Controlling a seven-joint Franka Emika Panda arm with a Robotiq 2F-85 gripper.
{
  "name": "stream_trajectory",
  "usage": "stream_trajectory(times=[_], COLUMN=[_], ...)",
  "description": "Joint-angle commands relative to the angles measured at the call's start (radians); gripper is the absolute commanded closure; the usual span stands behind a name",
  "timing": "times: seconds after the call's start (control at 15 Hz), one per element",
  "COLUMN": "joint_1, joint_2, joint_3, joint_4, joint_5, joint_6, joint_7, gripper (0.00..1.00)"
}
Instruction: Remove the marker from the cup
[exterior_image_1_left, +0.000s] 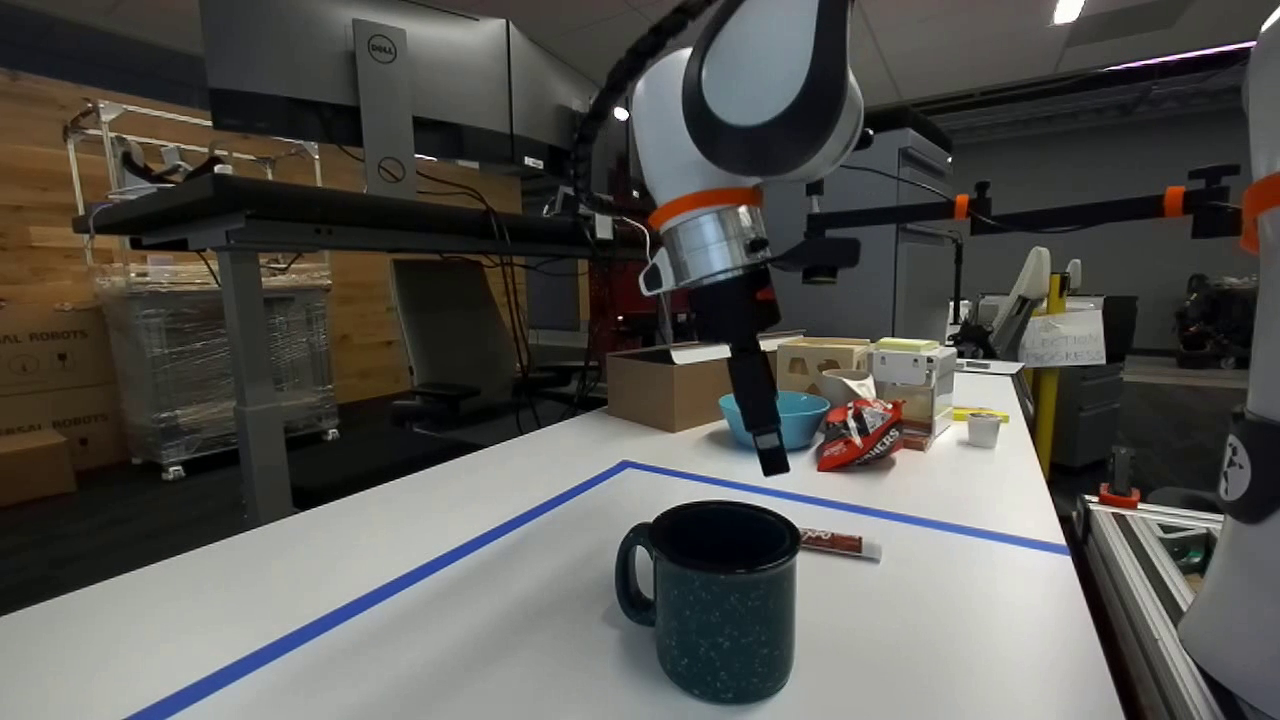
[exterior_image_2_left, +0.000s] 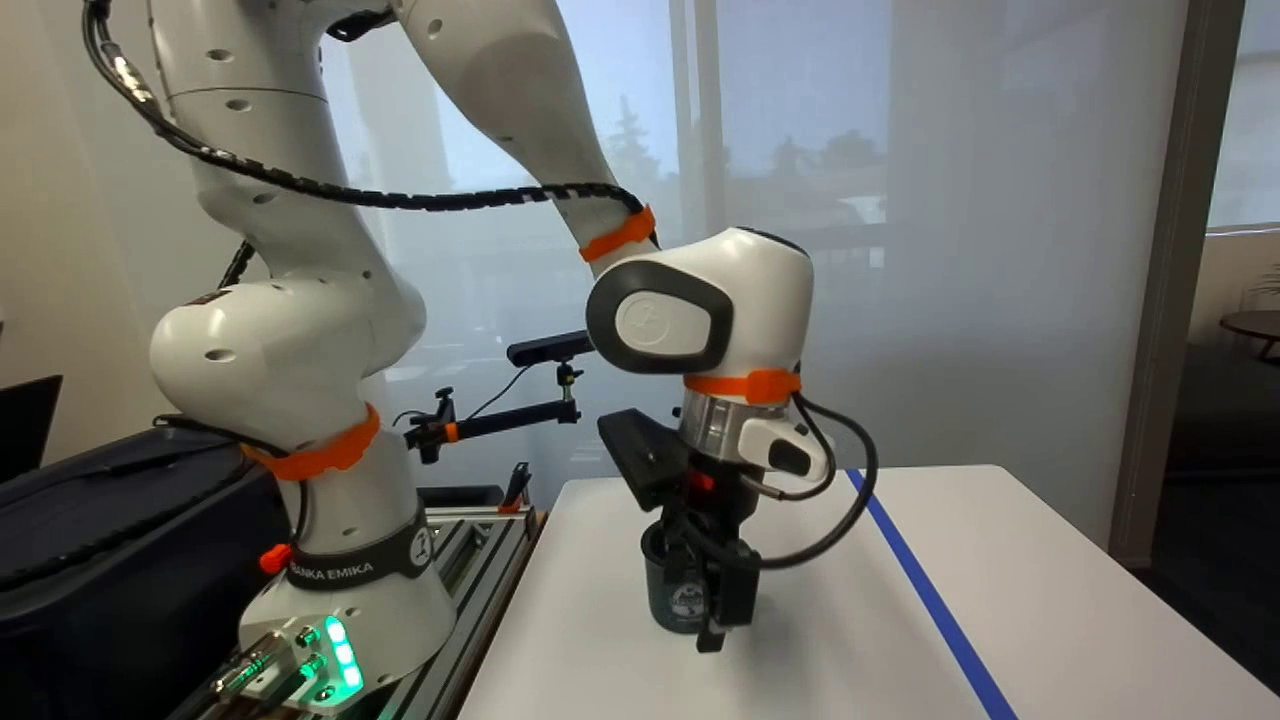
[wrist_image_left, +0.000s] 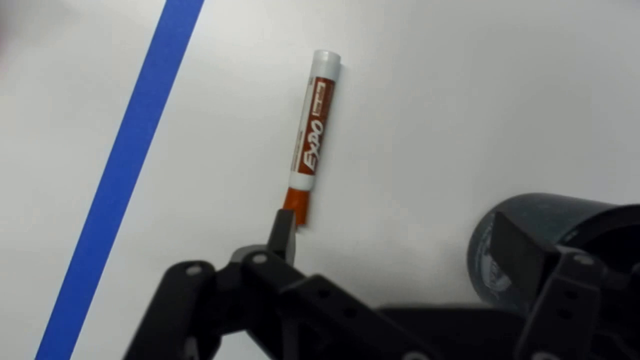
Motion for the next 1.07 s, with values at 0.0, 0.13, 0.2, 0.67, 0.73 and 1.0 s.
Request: stream_trajectory(times=[0.0, 0.13, 0.2, 0.67, 0.73, 1.0], joint_1=[0.045, 0.070, 0.082, 0.091, 0.091, 0.091], joint_2=[-0.228, -0.255, -0.300, -0.314, -0.313, -0.313], joint_3=[0.035, 0.053, 0.057, 0.055, 0.055, 0.055], joint_4=[-0.093, -0.006, -0.009, 0.009, 0.008, 0.005], joint_5=[0.039, 0.084, 0.112, 0.111, 0.111, 0.112], joint_6=[-0.121, -0.255, -0.300, -0.328, -0.328, -0.328], joint_7=[0.068, 0.113, 0.132, 0.153, 0.154, 0.154], gripper=[0.00, 0.00, 0.00, 0.00, 0.00, 0.00])
